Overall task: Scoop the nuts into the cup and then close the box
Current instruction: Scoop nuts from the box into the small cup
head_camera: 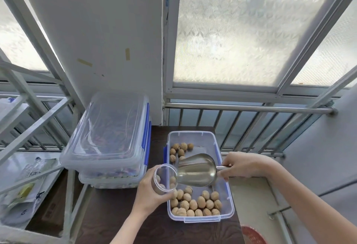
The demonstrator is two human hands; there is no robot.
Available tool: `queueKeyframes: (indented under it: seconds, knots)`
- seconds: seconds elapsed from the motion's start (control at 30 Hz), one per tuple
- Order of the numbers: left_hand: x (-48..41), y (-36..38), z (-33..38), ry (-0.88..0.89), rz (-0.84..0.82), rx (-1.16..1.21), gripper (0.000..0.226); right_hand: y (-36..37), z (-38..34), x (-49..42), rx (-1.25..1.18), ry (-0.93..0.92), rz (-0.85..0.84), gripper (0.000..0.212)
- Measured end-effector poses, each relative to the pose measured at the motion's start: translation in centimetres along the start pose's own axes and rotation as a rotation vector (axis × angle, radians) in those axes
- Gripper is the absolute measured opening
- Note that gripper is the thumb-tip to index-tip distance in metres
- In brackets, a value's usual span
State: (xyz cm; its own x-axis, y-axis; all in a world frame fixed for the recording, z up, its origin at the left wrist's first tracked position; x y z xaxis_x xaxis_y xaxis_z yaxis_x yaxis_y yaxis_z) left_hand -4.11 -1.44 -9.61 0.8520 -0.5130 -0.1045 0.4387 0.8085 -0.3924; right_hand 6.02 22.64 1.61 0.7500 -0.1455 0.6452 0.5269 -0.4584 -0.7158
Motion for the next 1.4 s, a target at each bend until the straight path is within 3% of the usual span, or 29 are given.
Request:
queueKeyframes:
  seconds: [0.13, 0.2, 0.27, 0.33, 0.47, 0.6, 0.77, 0.87, 1.1, 1.4]
  knots:
    - [0.1, -0.6, -0.6, -0.038, 0.044, 0.051, 0.072, 0.0, 5.1, -0.2, -0.251, 0.131, 0.054, 0.047]
    - [0.1, -0.8, -0.9, -0.059, 0.061, 0.075, 0.072, 1.0, 6.6, -2.1, -0.04, 0.212, 0.174, 0.044]
    - [0.1, -0.9, -1.3, -0.073, 0.067, 0.089, 0.072, 2.8, 6.4, -4.4, 0.259, 0.283, 0.296, 0.025]
    - [0.2, -0.8, -1.6, -0.086, 0.071, 0.103, 0.071, 4.8, 4.7, -6.3, 0.435, 0.28, 0.342, 0.028]
    - [0.5, -0.8, -2.3, -0.098, 0.08, 0.103, 0.076, 8.6, 3.6, -10.3, 0.618, 0.269, 0.229, 0.034]
    - [0.8, -1.1, -2.6, -0.096, 0.087, 0.1, 0.077, 8.8, 3.2, -12.0, 0.613, 0.333, 0.093, 0.037]
    - [1.0, -1.0, -2.7, -0.105, 0.072, 0.096, 0.076, 7.5, 5.8, -10.5, 0.413, 0.342, -0.08, 0.042]
    - [0.8, -0.8, -2.6, -0.105, 0.06, 0.089, 0.077, 8.8, 7.5, -10.3, 0.21, 0.339, -0.185, 0.011]
    - [1.0, -0.2, -2.9, -0.123, 0.069, 0.086, 0.082, 13.4, 6.8, -9.4, -0.161, 0.281, -0.271, 0.028]
    - [1.0, -0.8, -3.5, -0.156, 0.099, 0.108, 0.079, 17.7, 5.0, -11.4, -0.315, 0.196, -0.031, 0.037]
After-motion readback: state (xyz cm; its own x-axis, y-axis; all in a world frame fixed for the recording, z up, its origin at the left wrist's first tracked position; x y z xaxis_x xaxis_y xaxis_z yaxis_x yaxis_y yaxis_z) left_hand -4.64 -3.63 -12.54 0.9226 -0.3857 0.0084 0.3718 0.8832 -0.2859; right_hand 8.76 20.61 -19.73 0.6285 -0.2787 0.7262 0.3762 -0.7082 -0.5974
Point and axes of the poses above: each hand's wrist, its own x-axis away from the middle knuckle, its own y-axis out of the palm, z = x × y, the point moved 8 cm from there along -x, towards the middle knuckle, and after that the axes turned 3 degrees about x, right-handed, at the moved point
